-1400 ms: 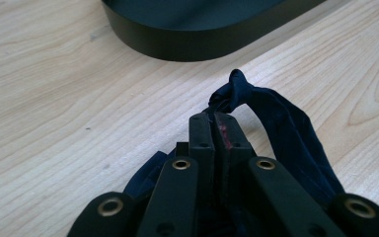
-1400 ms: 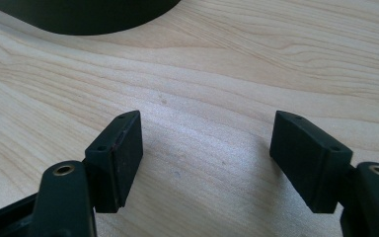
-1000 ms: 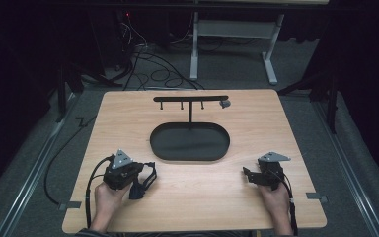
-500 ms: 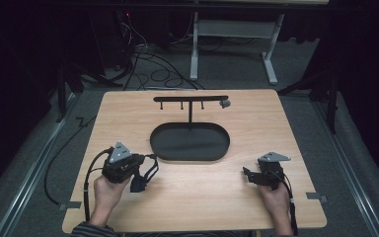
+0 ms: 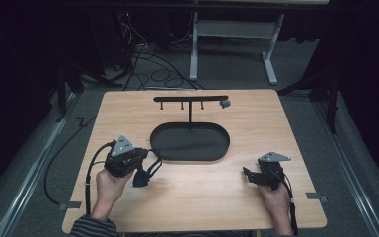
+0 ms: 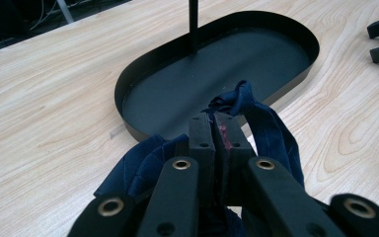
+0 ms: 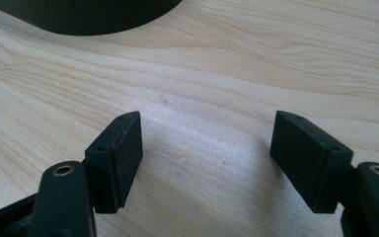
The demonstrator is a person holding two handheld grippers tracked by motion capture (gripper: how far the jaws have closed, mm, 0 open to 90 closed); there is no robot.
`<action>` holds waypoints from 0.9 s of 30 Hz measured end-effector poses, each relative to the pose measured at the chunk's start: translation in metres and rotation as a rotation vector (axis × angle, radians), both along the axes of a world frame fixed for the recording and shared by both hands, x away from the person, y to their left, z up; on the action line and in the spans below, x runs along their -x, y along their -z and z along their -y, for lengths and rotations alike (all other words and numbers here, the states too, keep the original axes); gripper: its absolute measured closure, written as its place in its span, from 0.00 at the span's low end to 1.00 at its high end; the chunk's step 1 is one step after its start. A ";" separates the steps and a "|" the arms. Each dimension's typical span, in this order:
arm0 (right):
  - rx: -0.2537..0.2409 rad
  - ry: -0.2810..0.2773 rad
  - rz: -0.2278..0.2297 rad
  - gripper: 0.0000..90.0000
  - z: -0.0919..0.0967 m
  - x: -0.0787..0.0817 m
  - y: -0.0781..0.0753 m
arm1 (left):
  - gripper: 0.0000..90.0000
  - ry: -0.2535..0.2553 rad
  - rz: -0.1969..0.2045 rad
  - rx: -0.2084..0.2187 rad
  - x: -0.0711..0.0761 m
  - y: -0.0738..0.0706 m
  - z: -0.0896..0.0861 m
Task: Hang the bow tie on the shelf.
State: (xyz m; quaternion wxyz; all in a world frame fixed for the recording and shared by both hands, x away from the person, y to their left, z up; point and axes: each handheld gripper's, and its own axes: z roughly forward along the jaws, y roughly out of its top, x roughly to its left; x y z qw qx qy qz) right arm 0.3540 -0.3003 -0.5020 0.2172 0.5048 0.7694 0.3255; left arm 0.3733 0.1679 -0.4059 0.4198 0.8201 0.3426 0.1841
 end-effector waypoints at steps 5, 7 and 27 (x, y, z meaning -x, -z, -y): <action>0.000 0.000 0.000 0.33 0.000 0.000 0.000 | 0.96 0.002 0.005 -0.002 -0.001 -0.004 0.000; 0.000 0.000 0.000 0.33 0.000 0.000 0.000 | 0.96 0.006 0.015 0.001 -0.002 -0.009 0.000; 0.000 -0.001 0.000 0.33 0.000 0.000 0.000 | 0.96 0.028 0.056 0.005 -0.016 -0.034 0.013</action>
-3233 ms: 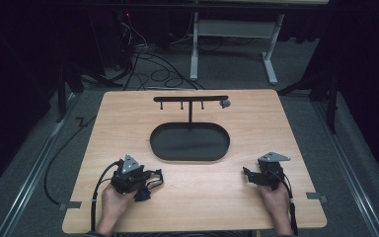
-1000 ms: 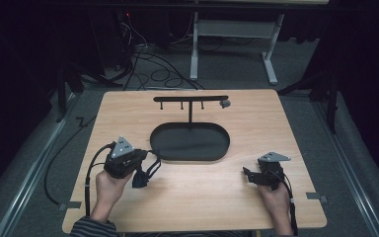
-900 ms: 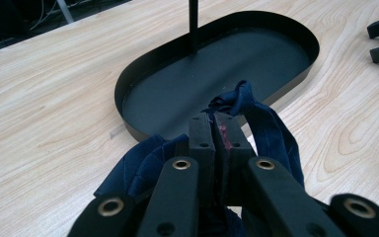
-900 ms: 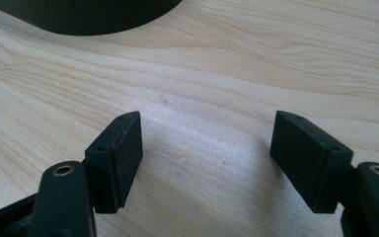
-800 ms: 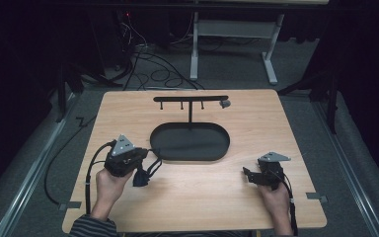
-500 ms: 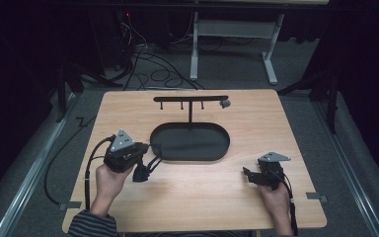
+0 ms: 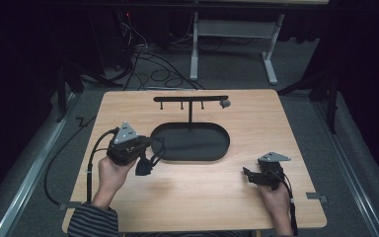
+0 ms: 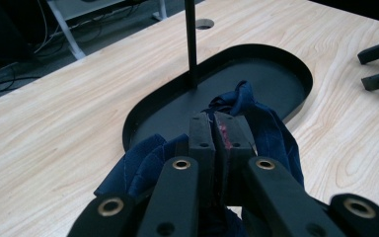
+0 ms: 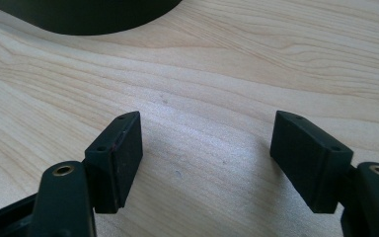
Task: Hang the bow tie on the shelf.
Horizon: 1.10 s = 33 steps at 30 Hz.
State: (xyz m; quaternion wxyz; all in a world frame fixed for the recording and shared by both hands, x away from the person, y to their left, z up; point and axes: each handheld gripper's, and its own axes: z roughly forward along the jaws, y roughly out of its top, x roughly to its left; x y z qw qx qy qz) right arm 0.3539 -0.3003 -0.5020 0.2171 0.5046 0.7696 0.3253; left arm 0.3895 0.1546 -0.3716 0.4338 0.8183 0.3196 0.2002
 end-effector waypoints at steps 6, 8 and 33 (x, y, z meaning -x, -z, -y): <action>-0.001 0.000 0.000 0.33 0.000 0.000 0.000 | 0.96 -0.003 0.008 0.015 -0.007 -0.009 0.000; -0.001 0.000 0.000 0.33 0.000 0.000 0.000 | 0.96 -0.003 0.009 0.016 -0.007 -0.010 0.000; 0.000 -0.001 0.000 0.33 0.000 0.000 0.000 | 0.96 -0.021 0.026 0.045 -0.032 -0.031 0.011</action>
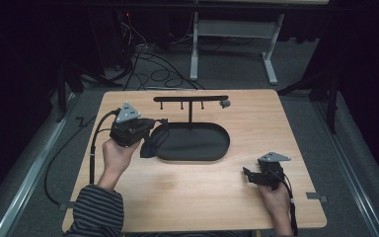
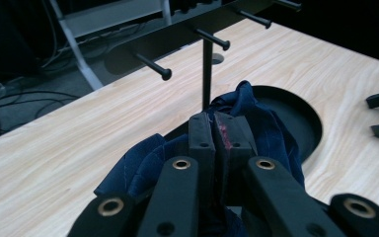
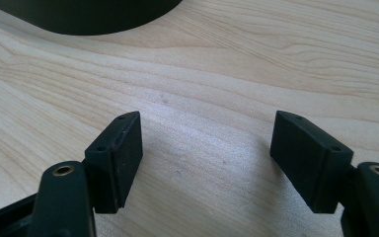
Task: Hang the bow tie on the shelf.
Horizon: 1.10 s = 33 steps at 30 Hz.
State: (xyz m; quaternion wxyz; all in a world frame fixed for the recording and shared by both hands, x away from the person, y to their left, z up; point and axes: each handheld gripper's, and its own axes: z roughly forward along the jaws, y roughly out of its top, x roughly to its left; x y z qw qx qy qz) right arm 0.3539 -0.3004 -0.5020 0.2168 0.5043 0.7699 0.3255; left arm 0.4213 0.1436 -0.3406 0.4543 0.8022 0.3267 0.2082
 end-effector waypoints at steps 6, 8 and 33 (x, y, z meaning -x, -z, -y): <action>-0.001 -0.001 0.000 0.33 0.000 0.000 0.000 | 0.96 -0.012 0.007 -0.011 -0.005 -0.001 0.002; -0.002 -0.005 0.000 0.33 0.000 0.000 0.000 | 0.96 -0.015 0.008 -0.007 -0.005 -0.001 0.002; 0.002 -0.013 0.000 0.33 -0.001 0.000 0.000 | 0.97 -0.097 0.049 0.008 -0.037 -0.018 0.023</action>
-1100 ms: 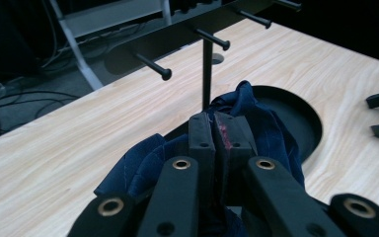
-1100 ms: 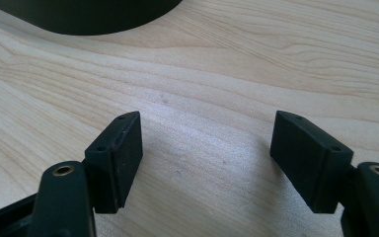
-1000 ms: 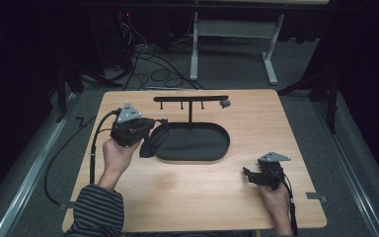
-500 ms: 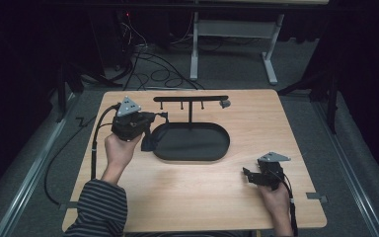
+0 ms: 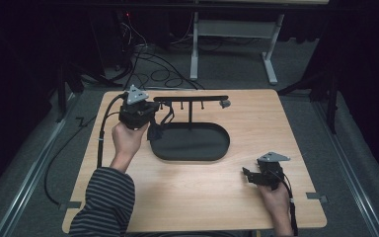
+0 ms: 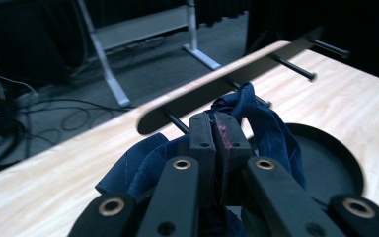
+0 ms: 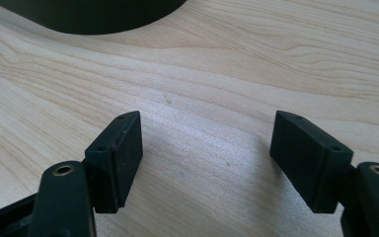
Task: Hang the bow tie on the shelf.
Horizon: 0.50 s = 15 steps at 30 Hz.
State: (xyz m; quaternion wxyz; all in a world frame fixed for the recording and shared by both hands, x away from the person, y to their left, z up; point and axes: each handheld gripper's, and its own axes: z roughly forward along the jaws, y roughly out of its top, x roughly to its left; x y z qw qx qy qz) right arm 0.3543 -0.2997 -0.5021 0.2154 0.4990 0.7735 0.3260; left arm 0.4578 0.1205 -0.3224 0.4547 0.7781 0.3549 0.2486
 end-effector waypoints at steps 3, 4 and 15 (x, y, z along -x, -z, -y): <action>-0.001 0.000 0.000 0.33 0.000 0.000 0.000 | 0.97 -0.017 0.003 0.000 -0.008 0.000 0.004; -0.001 0.000 0.000 0.33 0.000 0.000 0.000 | 0.97 -0.017 0.003 0.000 -0.008 0.000 0.004; -0.002 -0.003 -0.001 0.33 0.000 0.000 0.000 | 0.97 -0.068 -0.003 -0.017 -0.025 0.011 0.007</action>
